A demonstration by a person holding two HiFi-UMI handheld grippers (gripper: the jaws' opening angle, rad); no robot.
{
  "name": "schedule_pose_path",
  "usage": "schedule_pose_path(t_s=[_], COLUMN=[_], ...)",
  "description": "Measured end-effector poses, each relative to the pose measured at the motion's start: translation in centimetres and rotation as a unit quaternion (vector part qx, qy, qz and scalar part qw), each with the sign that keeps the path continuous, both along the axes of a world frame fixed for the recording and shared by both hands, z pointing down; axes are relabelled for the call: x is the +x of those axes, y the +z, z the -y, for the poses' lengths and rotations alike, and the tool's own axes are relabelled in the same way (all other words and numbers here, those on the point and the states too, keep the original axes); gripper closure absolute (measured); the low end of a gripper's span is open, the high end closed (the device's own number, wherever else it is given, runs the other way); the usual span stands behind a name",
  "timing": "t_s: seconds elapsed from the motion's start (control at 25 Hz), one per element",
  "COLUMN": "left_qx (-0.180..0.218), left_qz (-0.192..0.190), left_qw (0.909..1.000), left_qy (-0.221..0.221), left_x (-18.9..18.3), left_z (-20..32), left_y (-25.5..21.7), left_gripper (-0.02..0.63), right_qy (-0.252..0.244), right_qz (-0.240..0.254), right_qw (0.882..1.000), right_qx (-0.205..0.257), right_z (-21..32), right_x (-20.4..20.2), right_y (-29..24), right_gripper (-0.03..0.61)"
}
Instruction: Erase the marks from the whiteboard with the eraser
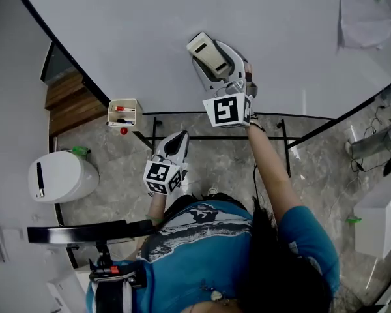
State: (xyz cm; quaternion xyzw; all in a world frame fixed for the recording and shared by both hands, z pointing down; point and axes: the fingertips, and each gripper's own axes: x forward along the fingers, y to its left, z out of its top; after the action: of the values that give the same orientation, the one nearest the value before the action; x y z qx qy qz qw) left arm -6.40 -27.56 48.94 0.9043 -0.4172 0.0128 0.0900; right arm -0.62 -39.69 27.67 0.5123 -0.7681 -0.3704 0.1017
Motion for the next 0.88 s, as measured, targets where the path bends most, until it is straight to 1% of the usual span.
schedule_pose_path(t_s=[0.08,0.16,0.32,0.48,0.68,0.88], left_qx=[-0.001,-0.003,-0.006,-0.008,-0.006,-0.008], left_qz=[0.0,0.001,0.003,0.005,0.006,0.007], left_qw=[1.0,1.0,0.9999,0.9998,0.9999,0.9999], left_qy=[-0.004,-0.008,-0.013,-0.015,-0.007,0.007], left_x=[-0.4,-0.6,-0.9,-1.2,-0.9,0.5], left_z=[-0.1,-0.2,-0.4,-0.3,-0.8,-0.7], left_y=[0.2,0.3,0.4,0.8,0.5,0.7], left_gripper=[0.611,0.611,0.611,0.611,0.611,0.611], right_qy=[-0.009,-0.014,-0.016,-0.016,-0.009,0.011], right_qz=[-0.033,-0.054,-0.06,-0.074,-0.047,-0.028], right_qw=[0.999,0.998,0.998,0.997,0.999,0.999], right_qx=[-0.008,-0.011,-0.014,-0.006,0.005,0.034], right_z=[0.3,0.6,1.0,1.1,0.5,0.3], right_x=[-2.0,-3.0,-3.3,-3.2,-0.8,4.3], right_y=[2.4,4.0,4.7,4.6,1.4,-2.7], right_gripper=[0.316,0.316,0.316,0.316,0.316,0.316])
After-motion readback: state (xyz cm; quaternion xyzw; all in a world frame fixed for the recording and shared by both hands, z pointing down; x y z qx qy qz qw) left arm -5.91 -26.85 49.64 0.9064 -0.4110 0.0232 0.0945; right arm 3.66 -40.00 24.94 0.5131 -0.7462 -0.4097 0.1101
